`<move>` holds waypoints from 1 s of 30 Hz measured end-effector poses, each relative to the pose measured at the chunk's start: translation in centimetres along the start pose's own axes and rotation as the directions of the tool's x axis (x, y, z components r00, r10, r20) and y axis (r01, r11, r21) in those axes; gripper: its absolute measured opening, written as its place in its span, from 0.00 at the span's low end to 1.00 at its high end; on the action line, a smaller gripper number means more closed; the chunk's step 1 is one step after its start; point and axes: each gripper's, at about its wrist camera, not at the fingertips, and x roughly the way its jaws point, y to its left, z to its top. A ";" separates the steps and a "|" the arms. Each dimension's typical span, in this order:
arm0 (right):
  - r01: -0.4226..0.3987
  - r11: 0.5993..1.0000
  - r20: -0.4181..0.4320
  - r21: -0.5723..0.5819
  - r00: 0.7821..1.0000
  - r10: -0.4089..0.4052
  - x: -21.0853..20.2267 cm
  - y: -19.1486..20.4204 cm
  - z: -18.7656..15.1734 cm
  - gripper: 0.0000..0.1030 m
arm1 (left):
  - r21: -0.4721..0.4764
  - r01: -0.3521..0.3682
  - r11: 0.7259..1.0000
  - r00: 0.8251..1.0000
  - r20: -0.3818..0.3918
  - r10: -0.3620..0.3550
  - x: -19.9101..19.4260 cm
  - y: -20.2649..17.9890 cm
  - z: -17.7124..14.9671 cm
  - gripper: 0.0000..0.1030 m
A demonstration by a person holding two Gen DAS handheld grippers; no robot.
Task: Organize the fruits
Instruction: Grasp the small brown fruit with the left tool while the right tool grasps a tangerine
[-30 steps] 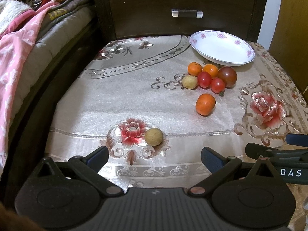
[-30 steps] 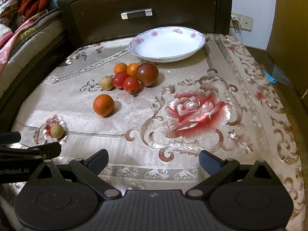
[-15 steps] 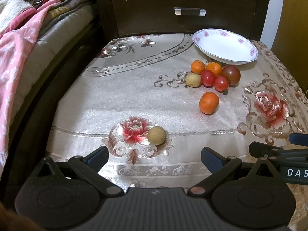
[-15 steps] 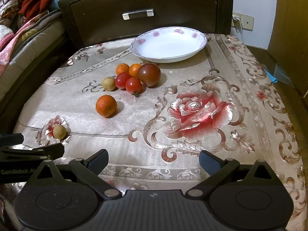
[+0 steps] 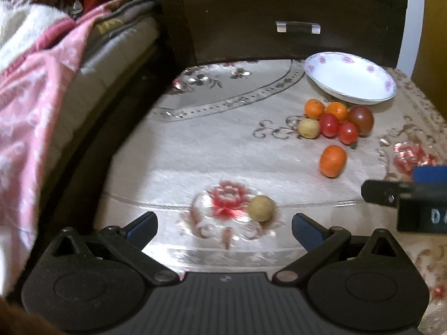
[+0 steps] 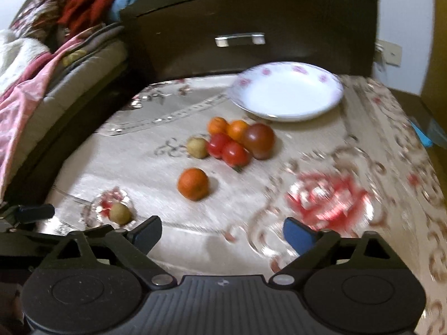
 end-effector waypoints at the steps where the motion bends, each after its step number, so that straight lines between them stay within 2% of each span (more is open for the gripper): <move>1: -0.012 1.000 -0.004 -0.009 1.000 0.012 0.4 0.1 0.3 0.76 | 0.000 0.003 1.000 1.000 0.000 -0.003 0.0 0.1 0.0 1.00; 8: -0.130 0.990 -0.049 -0.050 0.991 0.127 3.2 0.8 1.6 0.59 | 0.022 -0.009 1.000 1.000 -0.012 0.010 0.8 0.2 0.0 1.00; 12: -0.152 0.985 -0.063 -0.081 0.987 0.147 4.8 1.4 2.1 0.52 | 0.027 -0.020 0.999 1.000 -0.012 0.020 1.5 0.2 0.1 1.00; 15: -0.162 0.982 -0.078 -0.094 0.985 0.155 5.9 1.6 2.4 0.41 | 0.027 -0.016 0.999 1.000 -0.012 0.016 2.1 0.2 0.3 0.97; 19: -0.177 0.978 -0.078 -0.108 0.983 0.169 6.6 1.5 2.5 0.37 | 0.022 0.002 1.000 1.000 -0.031 -0.001 2.9 0.1 0.3 0.87; 23: -0.176 0.977 -0.071 -0.116 0.983 0.169 6.8 1.2 2.6 0.26 | 0.013 0.047 0.999 0.998 -0.034 -0.047 3.4 -0.1 0.4 0.76; 25: -0.183 0.976 -0.069 -0.117 0.982 0.176 6.9 1.1 2.6 0.26 | 0.024 0.055 0.998 0.997 -0.047 -0.053 3.9 -0.4 0.4 0.64; 30: -0.189 0.976 -0.067 -0.112 0.981 0.182 7.0 1.0 2.8 0.26 | 0.015 0.096 0.995 0.995 -0.041 -0.096 4.1 -0.5 0.5 0.51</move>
